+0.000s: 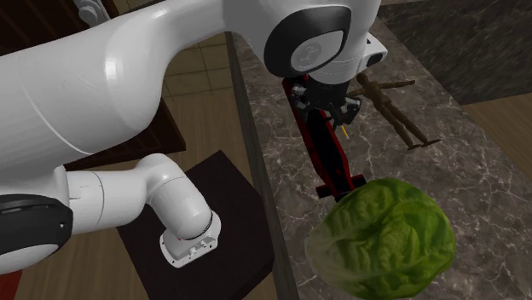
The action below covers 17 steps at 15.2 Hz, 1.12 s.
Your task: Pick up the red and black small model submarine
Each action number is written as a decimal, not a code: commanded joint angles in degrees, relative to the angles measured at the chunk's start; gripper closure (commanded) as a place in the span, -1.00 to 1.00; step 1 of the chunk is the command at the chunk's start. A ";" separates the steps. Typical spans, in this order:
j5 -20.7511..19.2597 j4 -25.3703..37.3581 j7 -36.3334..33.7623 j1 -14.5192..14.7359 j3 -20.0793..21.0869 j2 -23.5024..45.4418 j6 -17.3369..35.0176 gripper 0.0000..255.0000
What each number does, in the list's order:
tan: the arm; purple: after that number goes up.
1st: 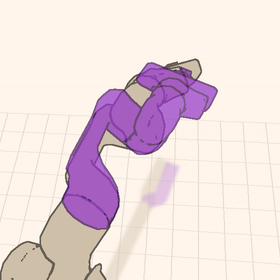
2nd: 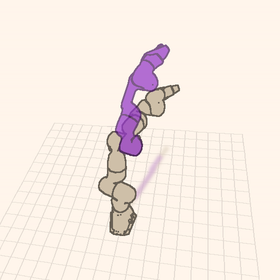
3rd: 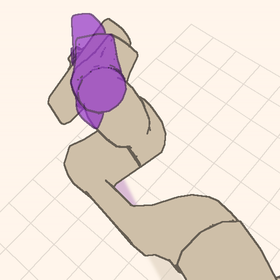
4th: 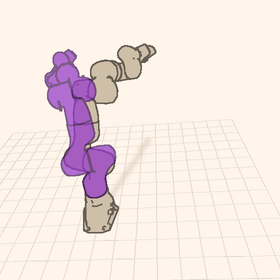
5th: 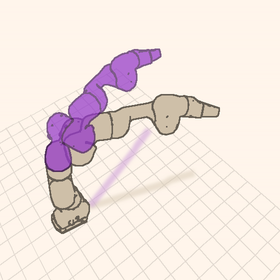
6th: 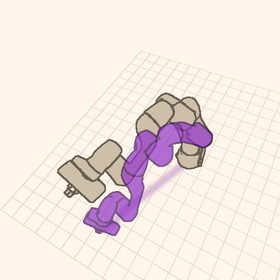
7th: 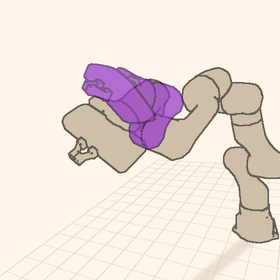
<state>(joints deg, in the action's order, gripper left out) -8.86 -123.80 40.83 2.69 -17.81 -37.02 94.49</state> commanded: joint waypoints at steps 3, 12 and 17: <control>-0.05 -0.16 0.01 -0.04 -0.03 -0.08 0.07 1.00; 0.25 2.67 0.06 0.17 0.19 0.66 -2.04 1.00; 0.71 7.63 0.25 0.50 0.43 2.07 -5.61 1.00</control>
<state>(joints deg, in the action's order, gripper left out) -8.29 -117.45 41.12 3.09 -17.50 -35.28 89.71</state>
